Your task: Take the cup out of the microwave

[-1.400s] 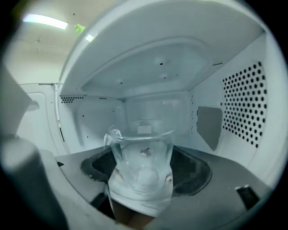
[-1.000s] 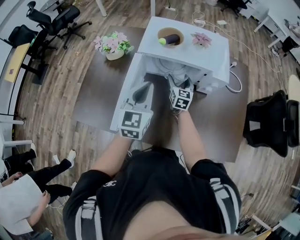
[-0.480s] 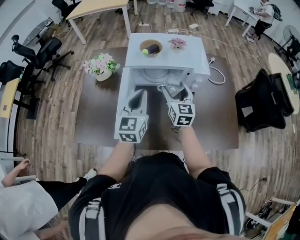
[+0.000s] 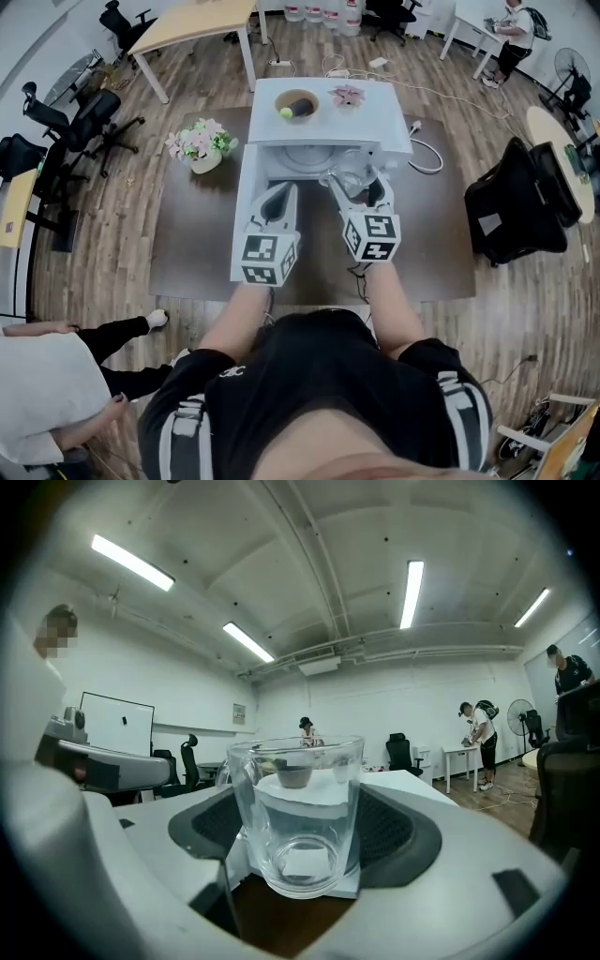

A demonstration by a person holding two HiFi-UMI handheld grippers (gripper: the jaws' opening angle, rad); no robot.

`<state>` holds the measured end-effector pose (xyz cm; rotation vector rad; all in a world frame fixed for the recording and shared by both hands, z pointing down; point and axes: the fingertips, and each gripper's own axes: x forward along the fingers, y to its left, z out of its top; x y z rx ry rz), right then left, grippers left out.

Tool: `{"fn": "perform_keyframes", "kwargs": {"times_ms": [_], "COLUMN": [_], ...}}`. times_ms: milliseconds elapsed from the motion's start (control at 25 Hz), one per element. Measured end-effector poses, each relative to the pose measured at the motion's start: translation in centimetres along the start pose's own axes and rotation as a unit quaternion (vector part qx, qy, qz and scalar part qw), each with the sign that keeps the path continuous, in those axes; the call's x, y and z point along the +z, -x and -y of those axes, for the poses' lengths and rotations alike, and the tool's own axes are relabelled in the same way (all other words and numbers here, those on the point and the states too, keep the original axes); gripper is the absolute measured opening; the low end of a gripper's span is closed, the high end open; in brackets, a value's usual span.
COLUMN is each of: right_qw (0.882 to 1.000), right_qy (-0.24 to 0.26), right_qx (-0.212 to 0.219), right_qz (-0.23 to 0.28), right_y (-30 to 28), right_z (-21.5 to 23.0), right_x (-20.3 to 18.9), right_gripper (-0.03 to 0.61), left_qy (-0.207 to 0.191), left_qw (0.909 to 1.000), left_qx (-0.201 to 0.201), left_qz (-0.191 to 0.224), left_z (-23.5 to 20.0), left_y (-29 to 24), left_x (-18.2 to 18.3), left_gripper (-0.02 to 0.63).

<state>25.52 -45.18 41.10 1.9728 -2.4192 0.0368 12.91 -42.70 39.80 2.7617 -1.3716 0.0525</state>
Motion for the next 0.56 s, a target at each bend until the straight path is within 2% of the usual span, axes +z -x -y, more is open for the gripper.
{"fn": "perform_keyframes", "kwargs": {"times_ms": [560], "right_qw": [1.0], "right_qy": [-0.002], "right_qx": [0.011], "right_qz": [0.005], "right_y": [-0.35], "right_z": [0.14], "right_x": [0.09], "right_gripper": [0.371], "left_qy": [-0.004], "left_qw": [1.0], "left_qx": [0.008], "left_qz": [0.0], "left_z": [-0.25], "left_y": [-0.3], "left_x": [0.13], "left_gripper": [0.0]}}
